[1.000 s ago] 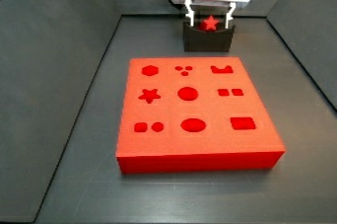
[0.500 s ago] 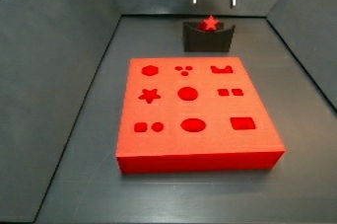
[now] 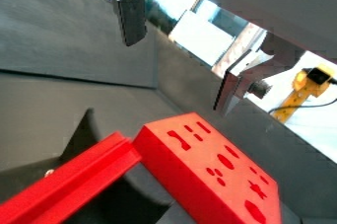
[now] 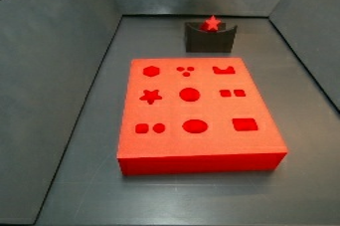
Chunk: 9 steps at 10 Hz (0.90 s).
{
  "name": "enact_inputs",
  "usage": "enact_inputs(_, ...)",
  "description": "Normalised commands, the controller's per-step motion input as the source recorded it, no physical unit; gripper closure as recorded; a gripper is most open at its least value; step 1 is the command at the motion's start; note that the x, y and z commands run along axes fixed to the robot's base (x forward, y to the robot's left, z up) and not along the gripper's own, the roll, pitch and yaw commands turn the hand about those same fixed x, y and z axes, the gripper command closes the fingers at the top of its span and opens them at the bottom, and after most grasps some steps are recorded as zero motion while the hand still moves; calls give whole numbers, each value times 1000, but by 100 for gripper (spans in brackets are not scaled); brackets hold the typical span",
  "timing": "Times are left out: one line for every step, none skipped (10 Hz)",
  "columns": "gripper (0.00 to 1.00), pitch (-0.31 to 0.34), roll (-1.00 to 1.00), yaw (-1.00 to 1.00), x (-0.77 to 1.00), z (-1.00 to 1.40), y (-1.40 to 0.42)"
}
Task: Pick up the star object. Move up. Place the star object on the fixture. Regrasp the star object. Move to above the board. Insert the star object.
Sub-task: Regrasp the star object.
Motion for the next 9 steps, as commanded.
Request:
enact_inputs(0,23,1000,19,-110,577,-665)
enact_inputs(0,15,1000,19,-117,379,-513)
enact_inputs(0,10,1000,19,-79,111,-296)
enact_inputs(0,10,1000,19,-37,48,-129)
enact_inputs(0,13,1000,19,-20,53,-42)
enact_inputs(0,12,1000,20,-16,29,-42)
enact_inputs(0,6,1000,21,-24,12,-40)
enact_inputs(0,2,1000,21,-36,23,-32)
enact_inputs(0,-2,1000,22,-38,19,-29)
